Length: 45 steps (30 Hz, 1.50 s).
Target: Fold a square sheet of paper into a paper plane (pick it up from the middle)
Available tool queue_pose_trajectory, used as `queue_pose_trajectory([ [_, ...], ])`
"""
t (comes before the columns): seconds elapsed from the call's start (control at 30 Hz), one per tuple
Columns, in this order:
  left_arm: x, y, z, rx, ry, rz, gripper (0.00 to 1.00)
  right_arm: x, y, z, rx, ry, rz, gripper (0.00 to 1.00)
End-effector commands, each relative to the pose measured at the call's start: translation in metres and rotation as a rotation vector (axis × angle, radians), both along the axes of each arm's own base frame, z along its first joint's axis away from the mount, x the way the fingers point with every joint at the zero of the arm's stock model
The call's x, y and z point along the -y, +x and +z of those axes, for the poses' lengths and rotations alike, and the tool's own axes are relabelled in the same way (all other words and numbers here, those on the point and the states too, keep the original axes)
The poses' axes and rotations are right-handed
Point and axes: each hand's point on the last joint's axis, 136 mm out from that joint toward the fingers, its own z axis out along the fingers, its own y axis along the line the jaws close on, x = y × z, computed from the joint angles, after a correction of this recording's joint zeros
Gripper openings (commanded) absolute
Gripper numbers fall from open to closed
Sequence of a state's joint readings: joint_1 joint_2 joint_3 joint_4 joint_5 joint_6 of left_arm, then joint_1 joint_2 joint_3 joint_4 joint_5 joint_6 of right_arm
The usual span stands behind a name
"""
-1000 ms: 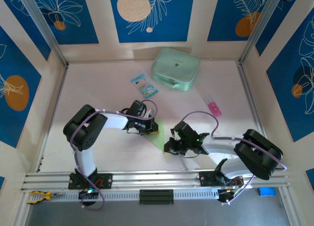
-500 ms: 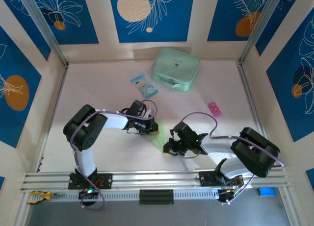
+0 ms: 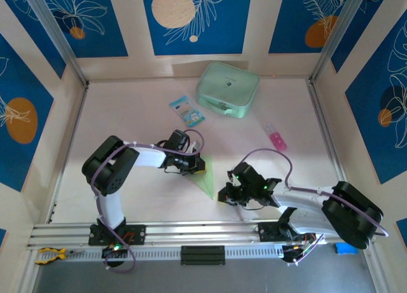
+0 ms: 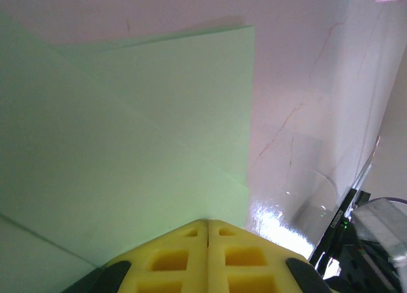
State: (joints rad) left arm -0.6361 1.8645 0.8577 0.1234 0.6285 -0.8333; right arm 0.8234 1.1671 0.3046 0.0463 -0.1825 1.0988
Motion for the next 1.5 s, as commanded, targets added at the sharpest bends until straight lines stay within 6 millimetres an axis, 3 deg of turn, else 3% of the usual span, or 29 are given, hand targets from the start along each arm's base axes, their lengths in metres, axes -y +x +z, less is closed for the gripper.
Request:
queue_pose_trajectory([
  [0.0,-0.025,-0.011,-0.034,-0.073,0.134,0.054,0.00,-0.009,0.022,0.023,0.063,0.021,-0.003,0.04],
  [0.23,-0.024,-0.011,-0.032,-0.072,0.125,0.048,0.00,-0.032,0.060,0.031,0.078,0.071,-0.028,0.05],
  [0.4,-0.021,-0.011,-0.030,-0.069,0.116,0.042,0.00,-0.041,0.070,0.013,0.018,0.040,-0.036,0.07],
  [0.5,-0.019,-0.009,-0.027,-0.057,0.101,0.035,0.00,-0.037,0.063,-0.006,-0.032,0.014,-0.042,0.07],
  [0.67,-0.011,-0.002,-0.003,0.016,0.039,0.018,0.02,-0.002,0.034,-0.047,-0.133,-0.128,-0.081,0.03],
  [0.8,-0.003,0.000,0.024,0.097,-0.021,-0.024,0.05,0.009,0.024,-0.058,-0.163,-0.142,-0.081,0.02],
  [0.93,0.002,-0.016,0.031,0.081,-0.032,-0.086,0.00,0.006,0.028,-0.055,-0.152,-0.128,-0.078,0.01],
  [1.13,-0.001,-0.043,0.008,-0.008,0.027,-0.117,0.00,0.005,0.030,-0.054,-0.148,-0.127,-0.077,0.01],
  [1.3,0.000,-0.047,-0.006,-0.076,0.041,-0.127,0.00,0.008,0.028,-0.057,-0.157,-0.134,-0.083,0.01],
  [1.47,-0.020,-0.039,-0.021,-0.104,0.101,-0.065,0.00,0.012,0.025,-0.059,-0.161,-0.146,-0.089,0.01],
])
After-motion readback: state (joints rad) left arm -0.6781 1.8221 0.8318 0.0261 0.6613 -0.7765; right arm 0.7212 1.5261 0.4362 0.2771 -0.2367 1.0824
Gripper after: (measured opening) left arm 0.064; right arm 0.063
